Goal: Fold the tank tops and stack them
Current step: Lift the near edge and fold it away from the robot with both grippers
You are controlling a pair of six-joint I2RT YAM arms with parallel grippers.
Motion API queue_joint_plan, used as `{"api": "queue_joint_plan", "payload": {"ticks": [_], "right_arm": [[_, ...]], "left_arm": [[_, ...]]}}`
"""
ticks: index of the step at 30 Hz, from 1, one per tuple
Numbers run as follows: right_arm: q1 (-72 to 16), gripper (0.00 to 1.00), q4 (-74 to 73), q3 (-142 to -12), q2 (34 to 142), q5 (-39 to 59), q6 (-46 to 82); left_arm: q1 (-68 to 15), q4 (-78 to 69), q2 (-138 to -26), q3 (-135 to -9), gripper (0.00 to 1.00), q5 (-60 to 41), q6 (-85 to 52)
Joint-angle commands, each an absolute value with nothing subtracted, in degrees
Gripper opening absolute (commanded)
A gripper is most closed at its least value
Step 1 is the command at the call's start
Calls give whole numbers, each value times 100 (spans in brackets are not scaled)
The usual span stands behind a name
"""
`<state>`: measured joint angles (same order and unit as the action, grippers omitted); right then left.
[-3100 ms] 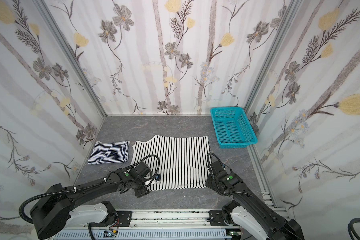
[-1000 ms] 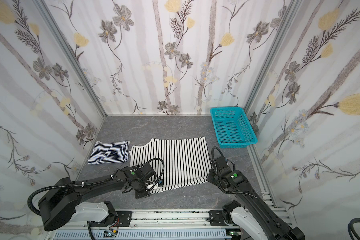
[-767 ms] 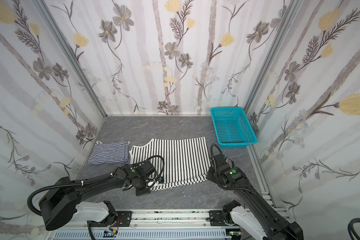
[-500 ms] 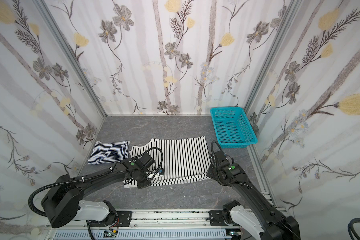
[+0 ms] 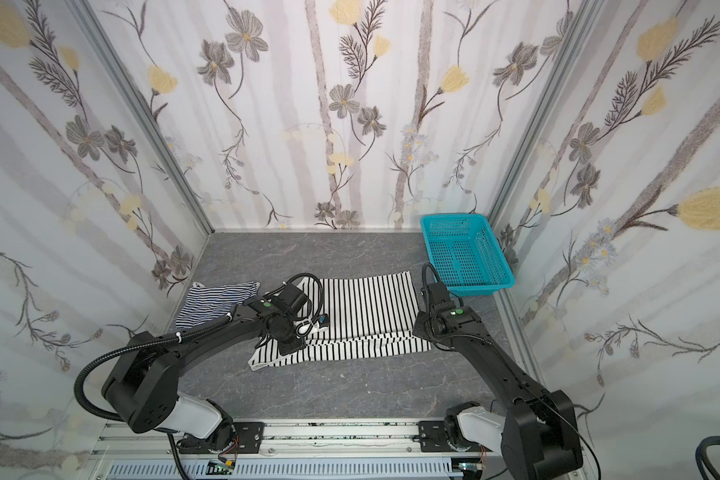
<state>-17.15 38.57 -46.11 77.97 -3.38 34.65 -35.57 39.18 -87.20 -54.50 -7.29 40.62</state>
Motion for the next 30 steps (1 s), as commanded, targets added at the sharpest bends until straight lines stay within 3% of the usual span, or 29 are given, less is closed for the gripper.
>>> {"api": "queue_joint_plan", "payload": {"ticks": [1, 21, 24, 26, 30], "right_arm": [[-1647, 0, 3467, -4753, 8035, -469, 3270], [-1397, 0, 2807, -5163, 9417, -493, 2987], [-1387, 9, 2711, -5275, 9598, -398, 2952], [-1379, 15, 2683, -5393, 9725, -433, 2933], [-1375, 31, 2613, -5562, 9755, -427, 2939]], "left_arm": [[-3493, 3888, -8897, -5609, 5, -744, 4209], [-3370, 3608, -9714, -6227, 11, -206, 4056], [-3366, 3593, -9782, -6245, 12, -101, 3991], [-3348, 3570, -9858, -6283, 18, 43, 3923], [-3288, 3467, -9927, -6444, 47, 207, 3675]]}}
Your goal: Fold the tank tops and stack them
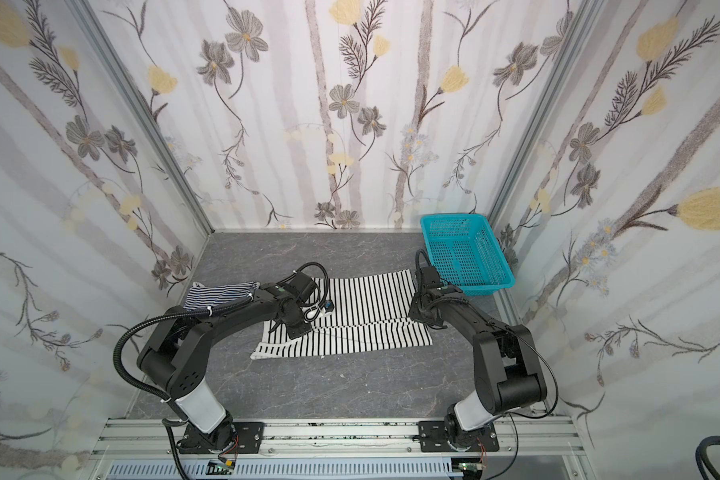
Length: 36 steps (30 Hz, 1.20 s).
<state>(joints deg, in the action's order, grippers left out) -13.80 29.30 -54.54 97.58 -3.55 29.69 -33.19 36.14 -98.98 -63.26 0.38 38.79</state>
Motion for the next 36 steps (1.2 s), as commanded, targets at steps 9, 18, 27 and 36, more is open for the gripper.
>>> {"api": "queue_joint_plan", "payload": {"ticks": [9, 18, 27, 36], "right_arm": [[-1843, 41, 2477, -5098, 9184, -148, 3226], [-2268, 32, 2030, -4795, 9580, -79, 3506], [-2521, 35, 1988, -4637, 9836, -96, 3639], [-2949, 36, 2284, -3862, 9533, -172, 3887]], "left_arm": [[-3373, 3363, -9198, -6153, 57, 0, 3312], [-3453, 3357, -8840, -5244, 49, 74, 3445], [-3296, 3296, -8828, -4765, 50, 291, 3626], [-3230, 3294, -8416, -4088, 50, 577, 3961]]}}
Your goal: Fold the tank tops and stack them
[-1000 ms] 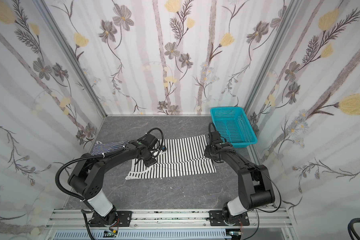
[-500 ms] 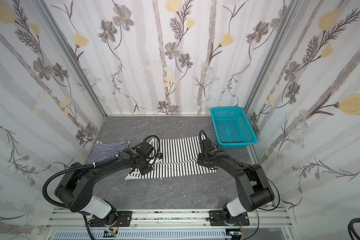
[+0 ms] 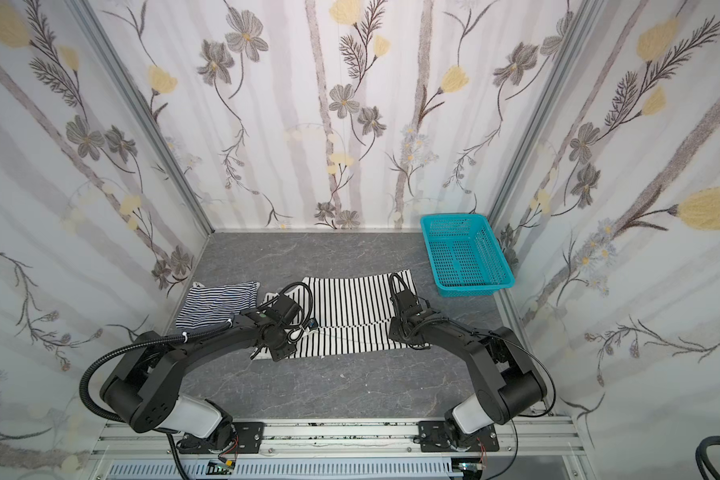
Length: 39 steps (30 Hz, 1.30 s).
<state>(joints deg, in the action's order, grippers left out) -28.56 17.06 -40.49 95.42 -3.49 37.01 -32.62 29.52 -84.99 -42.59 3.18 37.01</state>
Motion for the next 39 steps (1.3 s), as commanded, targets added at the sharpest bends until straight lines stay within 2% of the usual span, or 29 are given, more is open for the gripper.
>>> {"api": "queue_joint_plan", "payload": {"ticks": [1, 15, 23, 30, 33, 37, 39], "right_arm": [[-3034, 36, 2337, -3792, 9467, -167, 3931], [-4354, 37, 2900, -3109, 8651, -35, 4843], [-4636, 38, 3167, -3003, 8290, 48, 5011], [-4658, 41, 3677, -3603, 8022, 58, 4793], [-4658, 42, 3845, -3990, 7954, -122, 4714], [-4421, 42, 3889, -4510, 8071, -326, 4485], [-4146, 42, 3793, -4641, 8178, -403, 4310]], "left_arm": [[-3209, 3305, -8355, -4012, 50, 612, 4002], [-3085, 3769, -7264, -2966, 47, 767, 4746], [-3056, 4270, -6770, -2820, 43, 662, 4917], [-3059, 4469, -6550, -3066, 44, 682, 4816], [-3059, 4582, -6513, -3417, 49, 589, 4694], [-3063, 4623, -6568, -4112, 60, 344, 4511], [-3059, 4553, -6685, -4414, 62, 231, 4489]]}}
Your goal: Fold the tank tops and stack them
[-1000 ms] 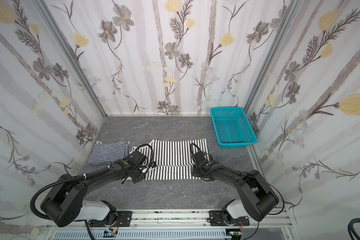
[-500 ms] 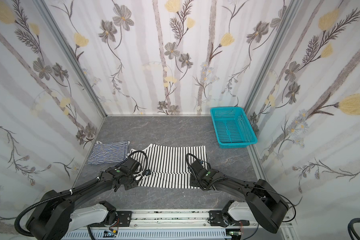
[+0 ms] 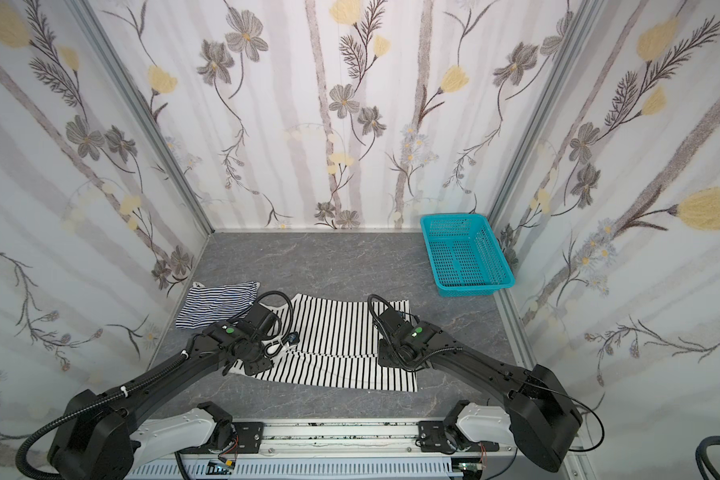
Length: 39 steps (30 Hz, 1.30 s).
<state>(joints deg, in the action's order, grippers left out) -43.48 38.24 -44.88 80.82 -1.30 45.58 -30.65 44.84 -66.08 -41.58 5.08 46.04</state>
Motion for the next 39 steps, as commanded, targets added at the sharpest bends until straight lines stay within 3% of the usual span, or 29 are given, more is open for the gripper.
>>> {"api": "queue_joint_plan", "payload": {"ticks": [1, 11, 18, 32, 39], "right_arm": [[-3956, 43, 3705, -4694, 8253, -404, 4195], [-2487, 42, 3134, -6051, 9638, -404, 3245], [-1950, 41, 2865, -6726, 10701, -413, 3105], [-1499, 41, 2580, -7046, 11591, -69, 2973], [-1477, 34, 2547, -7233, 11904, 135, 2919]], "left_arm": [[-3051, 4439, -6787, -4568, 62, 171, 4460], [-2431, 2577, -8811, -5977, 63, -411, 3851], [-1913, 2461, -10059, -7116, 63, -878, 3706], [-1549, 2461, -11154, -7957, 63, -1233, 3490], [-1432, 2461, -11203, -7937, 63, -1371, 3333]]}}
